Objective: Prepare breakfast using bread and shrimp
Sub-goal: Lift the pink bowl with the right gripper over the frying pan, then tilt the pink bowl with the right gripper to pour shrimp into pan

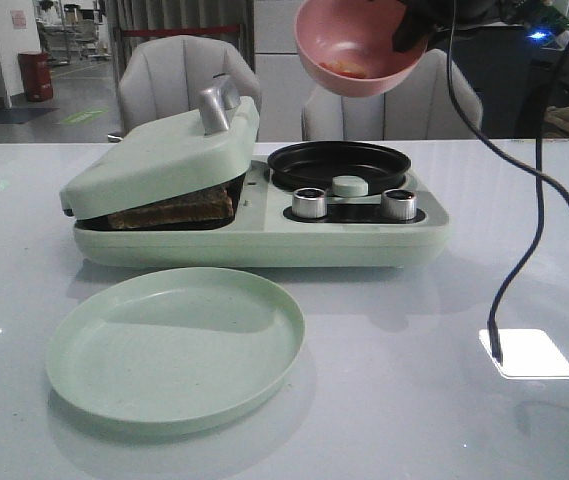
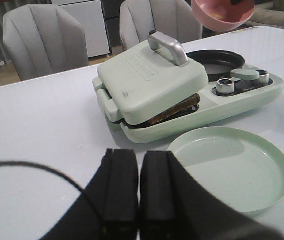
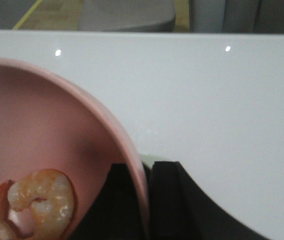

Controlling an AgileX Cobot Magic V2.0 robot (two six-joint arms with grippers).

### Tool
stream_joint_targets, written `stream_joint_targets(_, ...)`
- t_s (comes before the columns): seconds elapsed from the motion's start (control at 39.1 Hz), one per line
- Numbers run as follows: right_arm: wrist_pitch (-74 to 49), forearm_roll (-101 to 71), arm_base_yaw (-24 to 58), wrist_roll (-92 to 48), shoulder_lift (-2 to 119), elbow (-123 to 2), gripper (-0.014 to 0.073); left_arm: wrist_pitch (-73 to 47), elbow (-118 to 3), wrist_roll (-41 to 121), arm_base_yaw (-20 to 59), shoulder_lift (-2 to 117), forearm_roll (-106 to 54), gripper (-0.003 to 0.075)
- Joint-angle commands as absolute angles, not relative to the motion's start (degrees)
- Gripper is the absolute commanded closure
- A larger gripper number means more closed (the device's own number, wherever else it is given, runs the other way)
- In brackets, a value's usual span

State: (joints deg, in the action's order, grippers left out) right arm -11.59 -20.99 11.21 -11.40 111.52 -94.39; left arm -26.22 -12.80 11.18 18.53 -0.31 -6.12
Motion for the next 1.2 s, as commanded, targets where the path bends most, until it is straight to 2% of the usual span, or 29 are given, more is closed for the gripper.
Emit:
stream_joint_targets(0.0, 4.25, -21.34, 11.46, -12.8, 108.53, -93.26, 0.048, -22.01, -14.35, 10.57, 18.84, -0.81, -6.86, 0.0606)
stream_joint_targets(0.26, 34.97, -15.51, 13.12, -12.88, 110.78, -82.63, 0.048, -22.01, -14.35, 10.57, 18.84, -0.81, -6.86, 0.0606)
stream_joint_targets(0.56, 50.39, 6.34, 13.3, -14.33, 118.56, -81.94, 0.0479, -22.01, -14.35, 10.57, 18.84, -0.81, -6.86, 0.0606)
stream_joint_targets(0.87, 74.17, 7.91, 13.3, -30.21, 121.01, -80.03, 0.0479, -22.01, -14.35, 10.57, 18.84, -0.81, -6.86, 0.0606)
stream_joint_targets(1.18, 74.38, 11.58, 13.3, -50.67, 122.5, -79.96, 0.0479, -22.01, -14.35, 10.57, 18.84, -0.81, -6.86, 0.0606)
